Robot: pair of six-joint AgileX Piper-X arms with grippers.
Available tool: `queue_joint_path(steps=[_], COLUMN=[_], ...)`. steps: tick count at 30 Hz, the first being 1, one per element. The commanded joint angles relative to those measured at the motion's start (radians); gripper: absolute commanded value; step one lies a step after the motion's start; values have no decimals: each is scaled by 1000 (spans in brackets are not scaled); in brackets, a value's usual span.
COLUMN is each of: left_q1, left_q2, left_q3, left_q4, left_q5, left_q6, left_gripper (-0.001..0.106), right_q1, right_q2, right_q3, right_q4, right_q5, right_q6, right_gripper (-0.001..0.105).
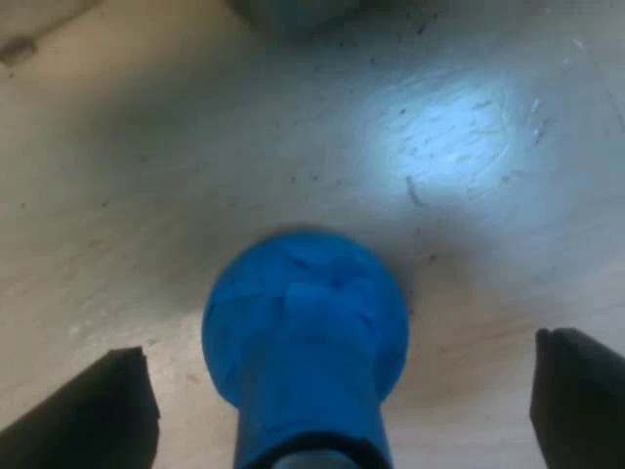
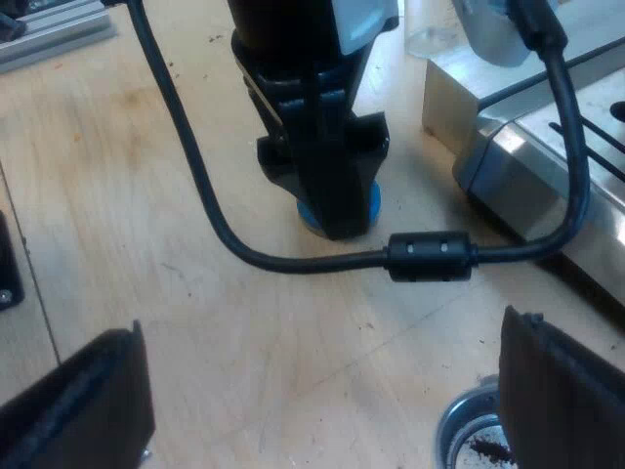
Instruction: Grind coffee beans and then tamp
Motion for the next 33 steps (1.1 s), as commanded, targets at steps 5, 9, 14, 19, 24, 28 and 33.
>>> queue_joint_path(steps=[5, 9, 14, 19, 24, 28, 33], left_q1=[-1, -1, -1, -1, -4, -4, -12], left_q2=[43, 43, 43, 1, -114, -210, -288], left_q3=[-6, -6, -6, -6, -6, -6, -6], left_q4=[-21, -21, -21, -7, 16, 29, 34], left_q5=[8, -13, -21, 10, 8, 11, 94], left_q6=[2, 2, 2, 7, 10, 10, 10], left_gripper=[77, 63, 41, 0, 0, 0, 0], right_q1=[-1, -1, -1, -1, -1, 1, 1], right_q2=[-6, -6, -6, -6, -22, -64, -147], right_q3=[-3, -3, -3, -3, -3, -3, 1], right_q4=[-14, -14, -14, -14, 51, 126, 285], right_q5=[0, 0, 0, 0, 0, 6, 27], right_q6=[-3, -3, -3, 1, 1, 20, 43], right_gripper=[74, 74, 74, 74, 74, 74, 74])
